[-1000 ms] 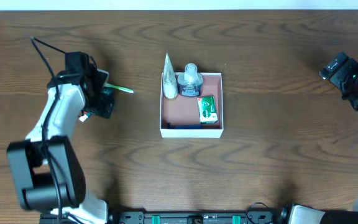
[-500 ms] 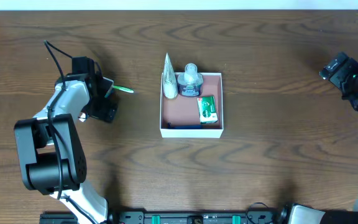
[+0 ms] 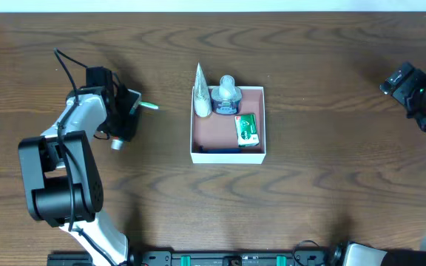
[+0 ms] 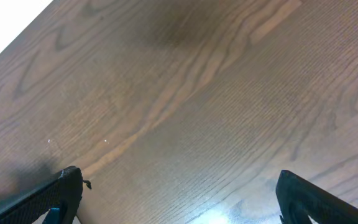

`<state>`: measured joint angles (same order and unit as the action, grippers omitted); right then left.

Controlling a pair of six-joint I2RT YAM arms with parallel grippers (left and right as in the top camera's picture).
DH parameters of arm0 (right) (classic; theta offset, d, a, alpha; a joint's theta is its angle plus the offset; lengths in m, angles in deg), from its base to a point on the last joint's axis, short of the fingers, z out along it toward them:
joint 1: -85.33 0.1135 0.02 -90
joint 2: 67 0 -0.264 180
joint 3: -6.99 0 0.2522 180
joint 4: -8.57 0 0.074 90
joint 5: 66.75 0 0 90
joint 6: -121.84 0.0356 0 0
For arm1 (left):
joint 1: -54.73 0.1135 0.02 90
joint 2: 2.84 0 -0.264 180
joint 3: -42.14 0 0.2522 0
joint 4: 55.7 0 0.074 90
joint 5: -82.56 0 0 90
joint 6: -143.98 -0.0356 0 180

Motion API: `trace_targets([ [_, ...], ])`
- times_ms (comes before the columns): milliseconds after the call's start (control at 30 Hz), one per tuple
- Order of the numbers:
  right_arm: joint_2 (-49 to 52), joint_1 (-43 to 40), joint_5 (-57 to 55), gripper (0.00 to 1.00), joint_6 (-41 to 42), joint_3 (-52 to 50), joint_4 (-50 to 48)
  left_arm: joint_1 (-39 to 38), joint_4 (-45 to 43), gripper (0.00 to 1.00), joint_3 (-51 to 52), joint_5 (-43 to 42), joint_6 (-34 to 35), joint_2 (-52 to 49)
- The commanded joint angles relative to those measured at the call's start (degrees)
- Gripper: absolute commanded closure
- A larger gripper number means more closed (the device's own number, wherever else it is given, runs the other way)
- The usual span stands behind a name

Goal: Pack container

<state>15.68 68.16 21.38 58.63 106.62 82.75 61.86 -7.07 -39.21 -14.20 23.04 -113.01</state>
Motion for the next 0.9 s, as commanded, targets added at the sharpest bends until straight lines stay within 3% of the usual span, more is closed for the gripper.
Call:
trace_targets([
  [0,0.13,-0.13,-0.02,0.01,0.61,0.68,0.07,0.24,0.90,0.53,0.24,-4.39,-0.24,-2.16],
  [133,0.13,-0.11,-0.02,0.01,0.61,0.68,0.07,0.17,1.09,0.58,0.24,-4.70,2.84,-2.16],
  [233,0.13,-0.13,-0.02,0.01,0.61,0.68,0.07,0.17,1.07,0.75,0.24,-4.81,6.86,-2.16],
  [367,0.13,-0.13,-0.02,0.01,0.61,0.68,0.07,0.17,1.09,0.86,0.24,-4.81,12.48,-2.14],
  [600,0.13,-0.07,-0.02,0.01,0.61,0.68,0.09,0.17,1.20,0.87,0.22,-4.92,23.63,-2.08],
  [867,0.13,-0.07,-0.02,0.01,0.61,0.68,0.09,0.17,2.43,0.87,-1.29,-17.38,24.00,1.81],
])
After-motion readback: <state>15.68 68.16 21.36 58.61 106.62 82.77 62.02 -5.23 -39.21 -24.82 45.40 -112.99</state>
